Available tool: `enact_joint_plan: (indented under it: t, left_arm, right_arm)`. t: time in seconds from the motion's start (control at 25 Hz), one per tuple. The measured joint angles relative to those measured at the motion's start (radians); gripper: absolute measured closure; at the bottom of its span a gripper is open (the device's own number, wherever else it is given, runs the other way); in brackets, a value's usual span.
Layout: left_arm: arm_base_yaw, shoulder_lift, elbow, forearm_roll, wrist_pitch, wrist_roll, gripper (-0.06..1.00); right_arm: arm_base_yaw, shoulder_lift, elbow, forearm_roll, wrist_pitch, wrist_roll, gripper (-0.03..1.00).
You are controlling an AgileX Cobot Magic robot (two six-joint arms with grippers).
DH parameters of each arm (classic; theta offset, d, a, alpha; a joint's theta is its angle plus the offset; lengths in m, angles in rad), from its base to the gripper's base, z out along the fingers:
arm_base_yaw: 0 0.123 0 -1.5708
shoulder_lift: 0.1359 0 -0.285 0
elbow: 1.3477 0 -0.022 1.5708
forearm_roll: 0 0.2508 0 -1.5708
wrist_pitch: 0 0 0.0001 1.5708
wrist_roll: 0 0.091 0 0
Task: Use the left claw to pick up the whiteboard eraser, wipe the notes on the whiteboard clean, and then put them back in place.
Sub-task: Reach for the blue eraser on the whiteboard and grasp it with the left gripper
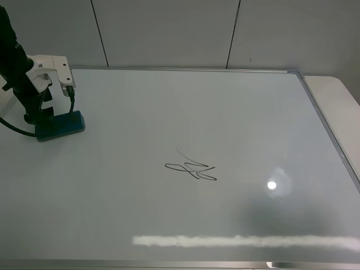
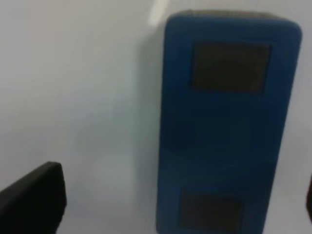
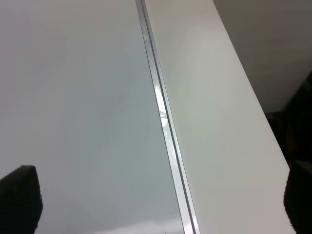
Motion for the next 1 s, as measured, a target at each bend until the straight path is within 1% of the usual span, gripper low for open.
enact_joint_plan:
  t: [0.28, 0.4, 0.68, 1.0]
  left_arm:
    - [-0.014, 0.05, 0.0, 0.033, -0.008, 0.0, -0.05]
    - [-0.021, 0.053, 0.0, 0.051, -0.032, 0.0, -0.05]
    - [-0.029, 0.053, 0.0, 0.115, -0.03, -0.009, -0.05]
    - [-0.028, 0.078, 0.0, 0.126, -0.021, -0.037, -0.05]
  right_arm:
    - [0.0, 0.0, 0.0, 0.0, 0.0, 0.0, -0.02]
    - [0.0, 0.0, 0.0, 0.0, 0.0, 0.0, -0.02]
    - [0.0, 0.0, 0.0, 0.0, 0.0, 0.0, -0.02]
    - [0.0, 0.0, 0.0, 0.0, 0.0, 0.0, -0.02]
